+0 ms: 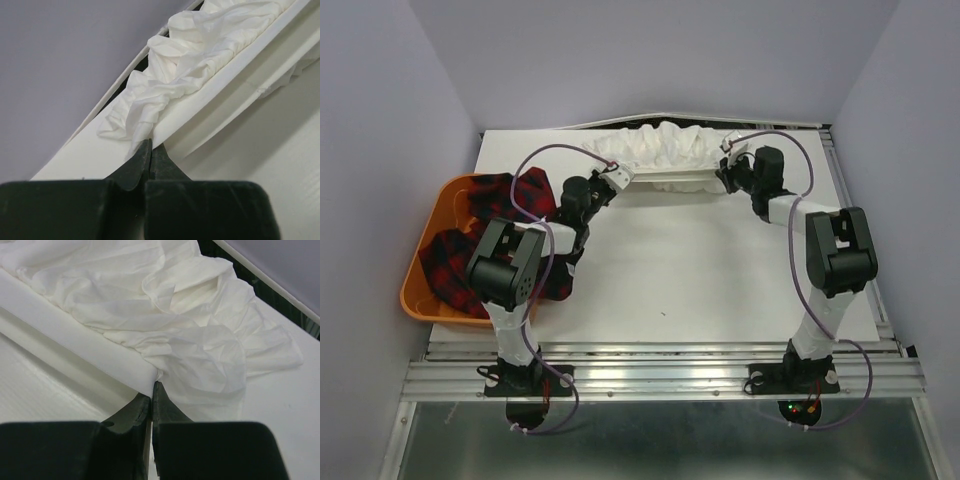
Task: Fold and stack the skirts
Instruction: Flatten the skirt out
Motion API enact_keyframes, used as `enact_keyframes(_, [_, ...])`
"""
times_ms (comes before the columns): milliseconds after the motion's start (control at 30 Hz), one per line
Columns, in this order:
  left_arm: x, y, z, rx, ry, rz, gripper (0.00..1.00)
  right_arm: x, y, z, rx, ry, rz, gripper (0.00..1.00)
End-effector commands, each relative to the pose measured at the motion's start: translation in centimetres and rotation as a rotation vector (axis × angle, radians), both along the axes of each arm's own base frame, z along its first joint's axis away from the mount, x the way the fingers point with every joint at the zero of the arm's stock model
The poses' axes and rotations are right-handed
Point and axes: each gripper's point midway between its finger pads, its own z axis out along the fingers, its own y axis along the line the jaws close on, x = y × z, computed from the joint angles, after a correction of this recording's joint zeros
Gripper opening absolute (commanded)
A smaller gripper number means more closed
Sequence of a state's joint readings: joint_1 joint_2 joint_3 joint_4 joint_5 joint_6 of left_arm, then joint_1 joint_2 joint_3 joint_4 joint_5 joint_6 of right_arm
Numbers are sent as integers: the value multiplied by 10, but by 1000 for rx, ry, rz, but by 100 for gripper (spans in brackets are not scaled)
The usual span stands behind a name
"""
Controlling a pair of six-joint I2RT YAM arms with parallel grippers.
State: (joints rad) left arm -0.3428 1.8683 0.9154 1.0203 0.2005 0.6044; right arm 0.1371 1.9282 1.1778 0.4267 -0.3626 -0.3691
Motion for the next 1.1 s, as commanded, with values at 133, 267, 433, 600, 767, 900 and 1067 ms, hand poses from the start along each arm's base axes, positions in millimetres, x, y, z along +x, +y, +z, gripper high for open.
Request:
enact_keyframes(133, [-38, 14, 10, 220, -16, 50, 0, -43, -56, -23, -182, 97, -29, 1])
enact_keyframes(267, [-56, -2, -6, 265, 103, -29, 0, -76, -53, -43, -213, 212, 42, 1])
enact_keyframes(433, [-89, -15, -37, 281, 321, -156, 1, -119, -52, -63, -258, 271, 119, 1])
enact_keyframes(600, [-133, -27, -69, 315, 482, -234, 8, -156, -49, -76, -308, 344, 228, 3])
enact_keyframes(767, [-169, -39, -80, 315, 583, -318, 24, -192, -48, -91, -320, 439, 300, 14])
enact_keyframes(900, [-187, -42, -76, 316, 620, -362, 51, -223, -30, -83, -246, 526, 376, 45])
enact_keyframes(1067, [-208, -44, -54, 289, 665, -424, 61, -263, 8, -53, -185, 533, 504, 75])
